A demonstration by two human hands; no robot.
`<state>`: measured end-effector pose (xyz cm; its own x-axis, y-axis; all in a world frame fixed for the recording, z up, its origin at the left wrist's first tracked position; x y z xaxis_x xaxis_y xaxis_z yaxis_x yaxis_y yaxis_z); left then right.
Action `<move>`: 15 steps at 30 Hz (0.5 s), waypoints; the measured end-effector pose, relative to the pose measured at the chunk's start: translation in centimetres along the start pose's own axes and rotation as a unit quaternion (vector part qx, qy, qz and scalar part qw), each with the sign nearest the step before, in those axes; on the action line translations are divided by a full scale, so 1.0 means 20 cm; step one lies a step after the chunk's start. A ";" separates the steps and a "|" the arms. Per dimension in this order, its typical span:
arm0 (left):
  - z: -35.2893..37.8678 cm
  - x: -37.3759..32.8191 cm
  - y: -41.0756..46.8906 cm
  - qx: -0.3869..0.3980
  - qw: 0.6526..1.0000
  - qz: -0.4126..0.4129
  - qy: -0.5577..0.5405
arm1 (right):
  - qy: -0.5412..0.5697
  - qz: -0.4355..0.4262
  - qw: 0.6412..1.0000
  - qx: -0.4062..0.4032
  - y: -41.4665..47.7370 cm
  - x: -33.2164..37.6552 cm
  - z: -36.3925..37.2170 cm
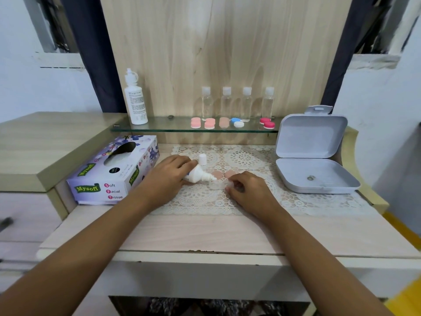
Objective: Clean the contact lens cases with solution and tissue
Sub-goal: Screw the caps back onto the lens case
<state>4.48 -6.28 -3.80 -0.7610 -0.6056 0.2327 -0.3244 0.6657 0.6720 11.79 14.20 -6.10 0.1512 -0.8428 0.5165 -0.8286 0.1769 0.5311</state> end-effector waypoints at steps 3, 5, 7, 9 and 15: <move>0.01 0.02 0.00 0.007 1.000 0.007 0.006 | 0.004 -0.002 1.000 -0.003 0.00 0.00 0.00; 0.01 0.03 0.00 0.008 1.000 0.009 0.007 | 0.007 -0.004 1.000 -0.004 0.00 0.01 0.00; 0.01 0.03 0.00 0.006 1.000 0.013 0.006 | 0.009 -0.003 1.000 -0.004 -0.01 0.01 0.00; 0.01 0.02 0.00 0.003 1.000 0.021 0.010 | 0.010 0.000 1.000 -0.004 -0.01 0.01 0.00; 0.02 0.03 0.00 -0.003 0.999 0.033 0.019 | 0.013 0.007 1.000 0.002 0.00 0.01 -0.01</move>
<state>3.72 -6.42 -3.94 -0.7589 -0.5769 0.3021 -0.2707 0.7014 0.6594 11.95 14.12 -5.87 0.1534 -0.8267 0.5413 -0.8332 0.1862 0.5206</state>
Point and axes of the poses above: each hand's wrist, its own y-axis towards the middle knuckle, its own z-axis out of the palm, x = y × z, the point moved 2 cm from there along y, towards the middle knuckle, and after that the axes turned 10 degrees about -x, right-handed, at the moved point
